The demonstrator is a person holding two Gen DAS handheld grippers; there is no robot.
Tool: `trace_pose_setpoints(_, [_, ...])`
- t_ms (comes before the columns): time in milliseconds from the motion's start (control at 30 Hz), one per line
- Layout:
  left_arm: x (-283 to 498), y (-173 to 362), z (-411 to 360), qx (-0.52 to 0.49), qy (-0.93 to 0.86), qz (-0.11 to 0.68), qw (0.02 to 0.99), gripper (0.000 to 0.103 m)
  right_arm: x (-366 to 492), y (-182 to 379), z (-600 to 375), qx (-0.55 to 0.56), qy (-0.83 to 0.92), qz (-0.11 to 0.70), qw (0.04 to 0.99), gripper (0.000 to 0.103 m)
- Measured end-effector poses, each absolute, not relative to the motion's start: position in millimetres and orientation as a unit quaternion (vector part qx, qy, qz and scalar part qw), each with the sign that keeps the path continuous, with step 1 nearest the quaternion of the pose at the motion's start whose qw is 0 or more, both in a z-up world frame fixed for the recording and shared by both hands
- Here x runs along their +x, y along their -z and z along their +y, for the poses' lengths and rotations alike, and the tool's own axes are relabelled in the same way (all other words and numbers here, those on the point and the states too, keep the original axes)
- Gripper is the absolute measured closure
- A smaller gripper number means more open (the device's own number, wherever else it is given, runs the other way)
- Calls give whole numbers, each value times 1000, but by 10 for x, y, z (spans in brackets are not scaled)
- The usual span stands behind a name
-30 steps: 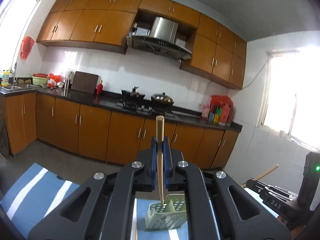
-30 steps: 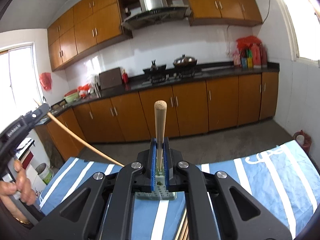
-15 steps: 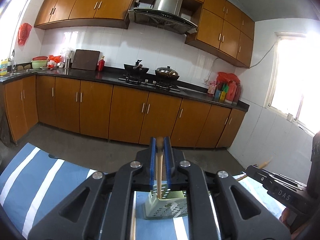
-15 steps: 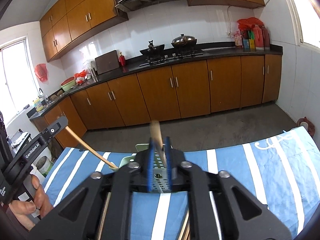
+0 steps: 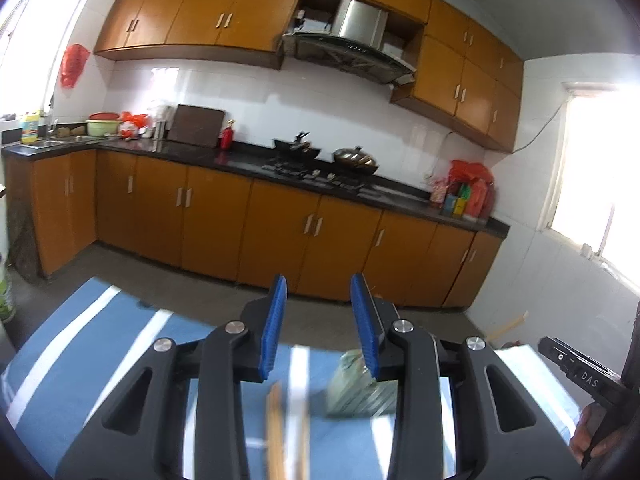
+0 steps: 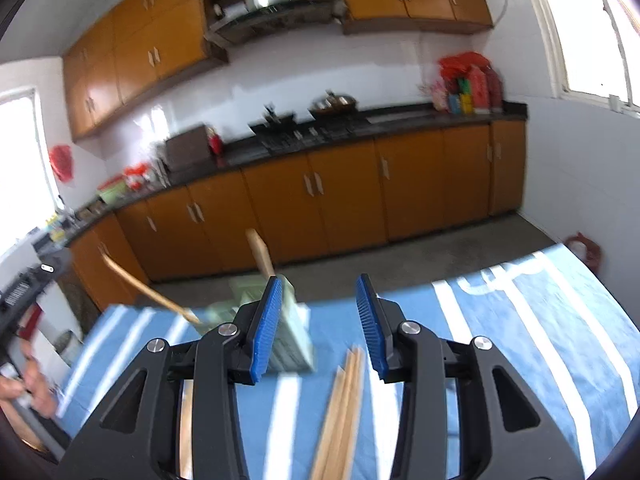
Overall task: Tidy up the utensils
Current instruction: 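Open the right tool over the holder while the left tool releases its chopstick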
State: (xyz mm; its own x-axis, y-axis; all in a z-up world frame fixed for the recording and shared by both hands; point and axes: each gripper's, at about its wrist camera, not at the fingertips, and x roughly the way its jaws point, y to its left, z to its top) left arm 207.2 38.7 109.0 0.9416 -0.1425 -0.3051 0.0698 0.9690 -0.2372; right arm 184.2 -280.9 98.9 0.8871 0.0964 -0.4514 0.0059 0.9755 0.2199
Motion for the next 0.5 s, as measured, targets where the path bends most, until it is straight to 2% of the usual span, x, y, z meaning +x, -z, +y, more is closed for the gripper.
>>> trace_pose_setpoints(100, [1946, -805, 516, -99, 37, 199, 974, 67, 1849, -522, -2908, 111, -10, 295, 949, 66])
trace_pose_setpoints(167, [1891, -518, 578, -84, 26, 236, 968, 67, 1866, -203, -2913, 114, -6, 334, 936, 81])
trace_pose_setpoints(200, [1874, -384, 605, -80, 23, 253, 964, 67, 1862, -51, -2893, 114, -8, 350, 930, 85])
trace_pose_setpoints(367, [1808, 178, 718, -82, 22, 325, 942, 67, 1842, 601, -2693, 106, -19, 423, 900, 85])
trace_pose_setpoints(500, [1759, 453, 747, -92, 32, 360, 928, 67, 1793, 784, -2569, 100, -24, 443, 891, 85])
